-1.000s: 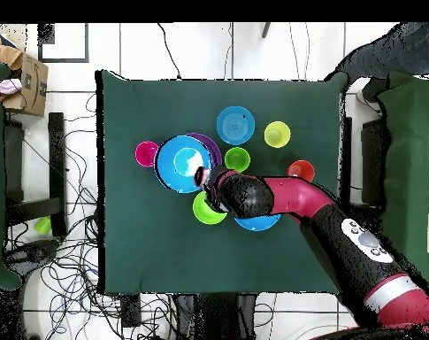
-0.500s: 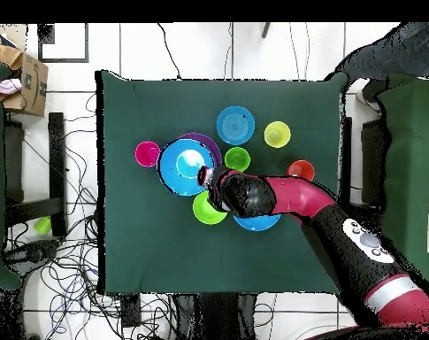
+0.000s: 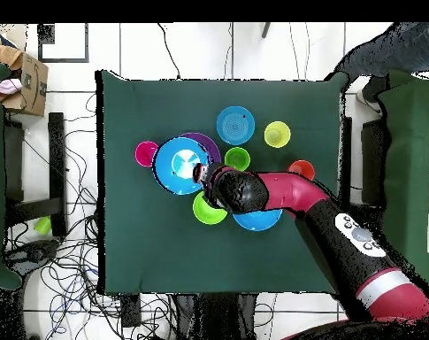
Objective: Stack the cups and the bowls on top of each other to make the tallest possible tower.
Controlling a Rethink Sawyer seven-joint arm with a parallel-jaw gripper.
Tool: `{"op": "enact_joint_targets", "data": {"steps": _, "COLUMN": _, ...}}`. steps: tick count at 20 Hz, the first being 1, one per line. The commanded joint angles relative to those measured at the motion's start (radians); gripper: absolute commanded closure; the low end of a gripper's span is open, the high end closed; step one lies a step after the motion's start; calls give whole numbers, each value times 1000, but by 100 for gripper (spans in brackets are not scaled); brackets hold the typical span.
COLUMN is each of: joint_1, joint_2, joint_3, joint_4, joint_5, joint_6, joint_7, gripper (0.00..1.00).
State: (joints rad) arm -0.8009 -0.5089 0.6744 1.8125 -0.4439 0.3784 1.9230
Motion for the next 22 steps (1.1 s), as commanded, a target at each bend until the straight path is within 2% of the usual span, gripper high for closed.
{"op": "enact_joint_targets", "data": {"steps": 1, "joint_1": 60, "joint_2": 57, "joint_3": -99, "joint_4": -73, "joint_5": -84, "joint_6": -28, "joint_7": 9, "gripper": 100}}
{"op": "enact_joint_targets", "data": {"steps": 9, "joint_1": 81, "joint_2": 16, "joint_3": -123, "joint_4": -93, "joint_5": -56, "joint_6": 87, "joint_7": -8, "gripper": 100}}
{"op": "enact_joint_targets", "data": {"steps": 22, "joint_1": 89, "joint_2": 9, "joint_3": -143, "joint_4": -86, "joint_5": -56, "joint_6": 70, "joint_7": -7, "gripper": 100}}
